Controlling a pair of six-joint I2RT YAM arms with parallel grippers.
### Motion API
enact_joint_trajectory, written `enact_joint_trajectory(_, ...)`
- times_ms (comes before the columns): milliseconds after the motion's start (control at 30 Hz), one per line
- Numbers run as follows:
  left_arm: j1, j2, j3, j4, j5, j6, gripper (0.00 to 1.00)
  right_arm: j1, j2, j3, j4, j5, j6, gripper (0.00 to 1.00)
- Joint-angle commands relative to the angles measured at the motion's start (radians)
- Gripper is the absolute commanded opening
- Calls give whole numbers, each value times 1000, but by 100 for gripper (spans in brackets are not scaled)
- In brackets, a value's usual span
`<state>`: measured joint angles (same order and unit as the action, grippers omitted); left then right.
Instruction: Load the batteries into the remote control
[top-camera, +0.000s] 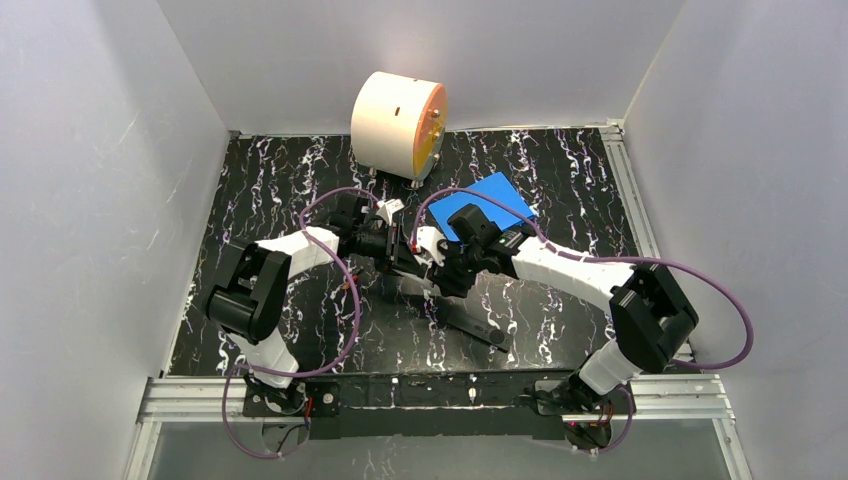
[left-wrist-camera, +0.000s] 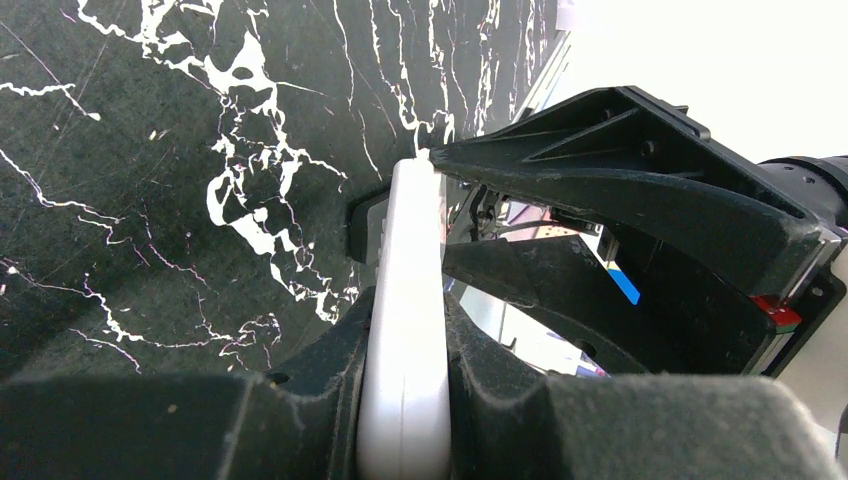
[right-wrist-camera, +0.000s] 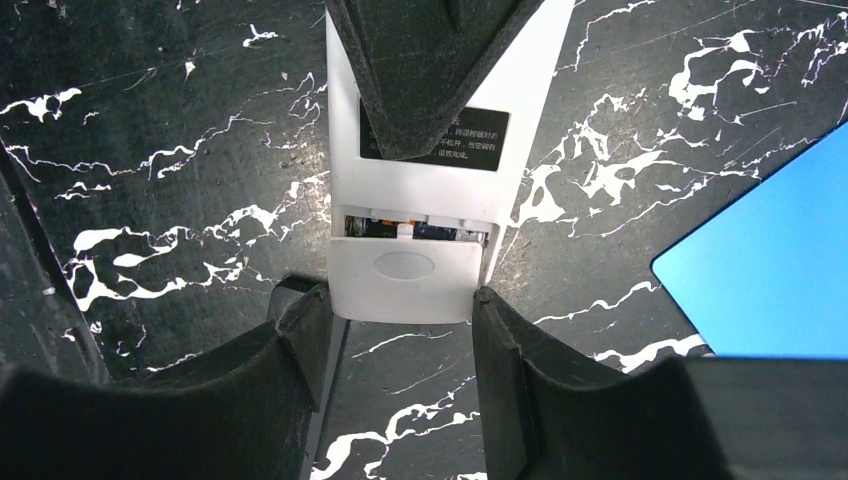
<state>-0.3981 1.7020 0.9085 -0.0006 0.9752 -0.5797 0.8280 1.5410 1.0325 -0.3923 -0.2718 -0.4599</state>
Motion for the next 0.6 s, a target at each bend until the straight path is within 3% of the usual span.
enact_joint_trajectory(0,-8,-62,-10,25,39,4,0,7,5,46,17,-11,-20,41)
enact_joint_trajectory(567,-22,-59,-16,24,47,4,0,6,23,60,33,10,-1,42)
